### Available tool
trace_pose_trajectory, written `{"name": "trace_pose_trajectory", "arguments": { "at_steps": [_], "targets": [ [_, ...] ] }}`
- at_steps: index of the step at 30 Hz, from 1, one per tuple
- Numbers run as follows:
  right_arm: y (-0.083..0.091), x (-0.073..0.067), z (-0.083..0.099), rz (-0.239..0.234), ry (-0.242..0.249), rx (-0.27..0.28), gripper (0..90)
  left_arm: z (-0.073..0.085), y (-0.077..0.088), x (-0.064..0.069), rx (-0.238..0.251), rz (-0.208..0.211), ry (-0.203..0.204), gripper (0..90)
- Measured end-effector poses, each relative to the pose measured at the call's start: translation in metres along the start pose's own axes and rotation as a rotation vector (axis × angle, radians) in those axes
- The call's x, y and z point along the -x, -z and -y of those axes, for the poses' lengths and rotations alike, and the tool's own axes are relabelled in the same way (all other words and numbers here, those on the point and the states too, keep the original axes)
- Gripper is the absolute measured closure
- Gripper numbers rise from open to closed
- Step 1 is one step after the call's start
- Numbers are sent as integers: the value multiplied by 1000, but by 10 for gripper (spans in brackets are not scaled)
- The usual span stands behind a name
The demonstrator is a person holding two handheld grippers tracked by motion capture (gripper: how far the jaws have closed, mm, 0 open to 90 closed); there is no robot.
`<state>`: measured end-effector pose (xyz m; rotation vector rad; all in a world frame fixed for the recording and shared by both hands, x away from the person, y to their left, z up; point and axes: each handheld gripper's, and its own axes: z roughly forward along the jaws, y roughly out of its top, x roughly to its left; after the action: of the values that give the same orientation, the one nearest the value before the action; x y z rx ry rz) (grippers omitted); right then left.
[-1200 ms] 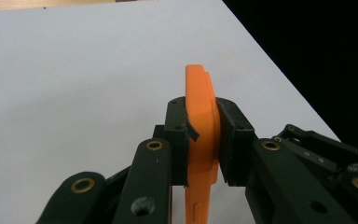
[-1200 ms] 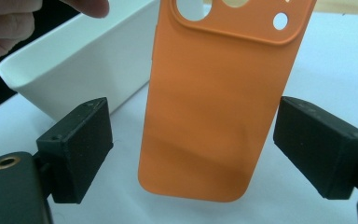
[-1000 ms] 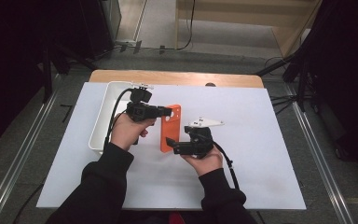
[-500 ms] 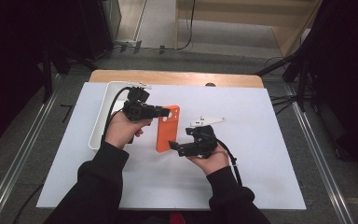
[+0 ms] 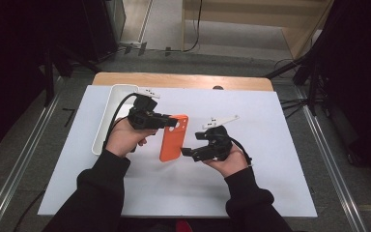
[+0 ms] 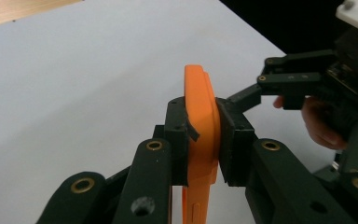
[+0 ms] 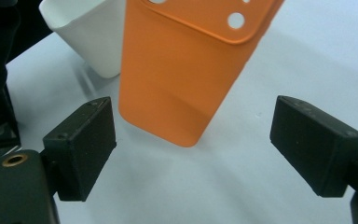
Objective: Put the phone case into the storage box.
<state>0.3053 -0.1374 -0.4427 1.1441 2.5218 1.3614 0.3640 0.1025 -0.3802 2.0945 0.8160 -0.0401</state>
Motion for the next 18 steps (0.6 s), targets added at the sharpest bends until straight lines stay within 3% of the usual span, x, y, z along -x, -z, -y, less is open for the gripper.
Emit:
{"name": "trace_pose_trajectory", "arguments": {
  "at_steps": [5, 9, 13, 18],
  "targets": [
    [9, 9, -1, -35, 8, 1, 134, 1, 1, 5, -12, 33, -24, 761],
    [17, 15, -3, -32, 63, 2, 134, 3, 3, 6, -18, 41, -49, 760],
    [24, 18, -7, -51, 113, 16, 134, 6, 7, 6, -5, 87, -57, 760],
    [28, 17, -10, -72, 142, 1, 134, 9, 10, 9, 9, 116, -92, 760]
  ]
}}
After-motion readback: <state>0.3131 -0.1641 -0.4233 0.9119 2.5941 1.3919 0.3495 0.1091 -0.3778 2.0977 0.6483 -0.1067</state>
